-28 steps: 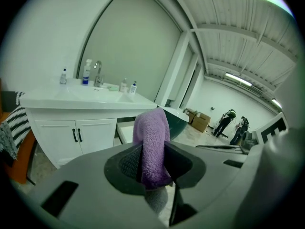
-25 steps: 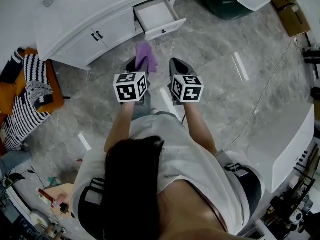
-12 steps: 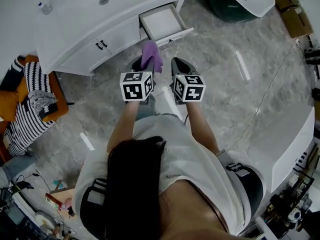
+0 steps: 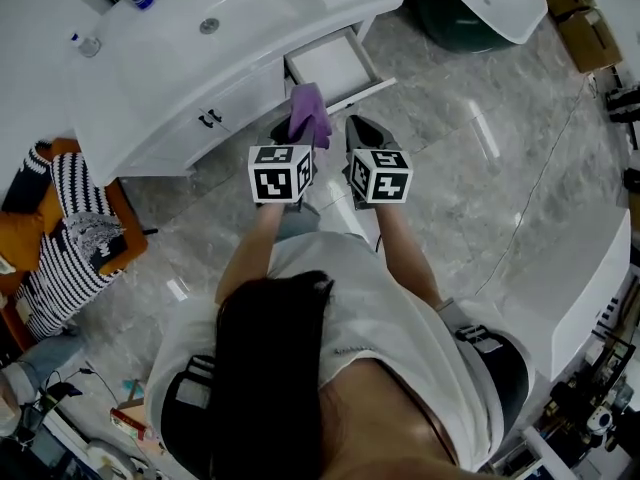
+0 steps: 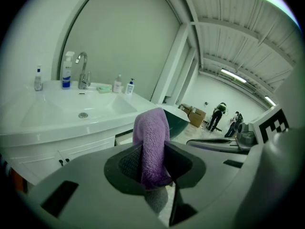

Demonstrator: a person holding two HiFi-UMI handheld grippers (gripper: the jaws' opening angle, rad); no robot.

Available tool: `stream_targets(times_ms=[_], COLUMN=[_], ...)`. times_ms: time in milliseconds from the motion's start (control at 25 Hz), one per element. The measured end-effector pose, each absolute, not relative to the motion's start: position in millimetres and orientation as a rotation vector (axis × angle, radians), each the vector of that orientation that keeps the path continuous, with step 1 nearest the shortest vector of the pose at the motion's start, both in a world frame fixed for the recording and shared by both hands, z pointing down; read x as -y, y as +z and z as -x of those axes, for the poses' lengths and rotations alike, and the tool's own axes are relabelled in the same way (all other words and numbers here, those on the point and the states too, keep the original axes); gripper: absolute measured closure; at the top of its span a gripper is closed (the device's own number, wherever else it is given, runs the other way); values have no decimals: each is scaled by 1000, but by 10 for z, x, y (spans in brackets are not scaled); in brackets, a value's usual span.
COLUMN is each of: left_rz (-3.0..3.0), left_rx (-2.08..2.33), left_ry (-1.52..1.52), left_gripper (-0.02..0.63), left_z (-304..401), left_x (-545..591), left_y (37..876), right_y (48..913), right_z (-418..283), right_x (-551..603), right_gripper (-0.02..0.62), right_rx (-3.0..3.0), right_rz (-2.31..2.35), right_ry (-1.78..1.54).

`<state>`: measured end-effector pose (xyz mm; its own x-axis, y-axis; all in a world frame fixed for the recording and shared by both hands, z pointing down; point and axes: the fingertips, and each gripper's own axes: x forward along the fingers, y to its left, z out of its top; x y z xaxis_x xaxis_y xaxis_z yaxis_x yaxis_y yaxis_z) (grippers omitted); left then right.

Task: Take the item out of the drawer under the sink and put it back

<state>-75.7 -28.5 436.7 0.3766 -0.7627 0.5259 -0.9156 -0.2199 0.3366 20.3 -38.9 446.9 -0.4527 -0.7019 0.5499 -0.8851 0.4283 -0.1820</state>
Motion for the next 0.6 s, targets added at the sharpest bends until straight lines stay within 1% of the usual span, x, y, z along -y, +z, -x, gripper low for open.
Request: stream_targets(times_ms=[280, 600], left_rz=[-2073, -2093], left_rx=[1358, 1324], left_ry=[337, 339], left_gripper=[508, 508], left_z=[841, 889], left_x=[566, 732], left_y=[4423, 4422], right_y=[4436, 4359], right_z=[-5, -11], right_x=[668, 803], right_gripper=[580, 580], right_rx=[2277, 2249], right_rz=[-1382, -1447], right_ry=[623, 620])
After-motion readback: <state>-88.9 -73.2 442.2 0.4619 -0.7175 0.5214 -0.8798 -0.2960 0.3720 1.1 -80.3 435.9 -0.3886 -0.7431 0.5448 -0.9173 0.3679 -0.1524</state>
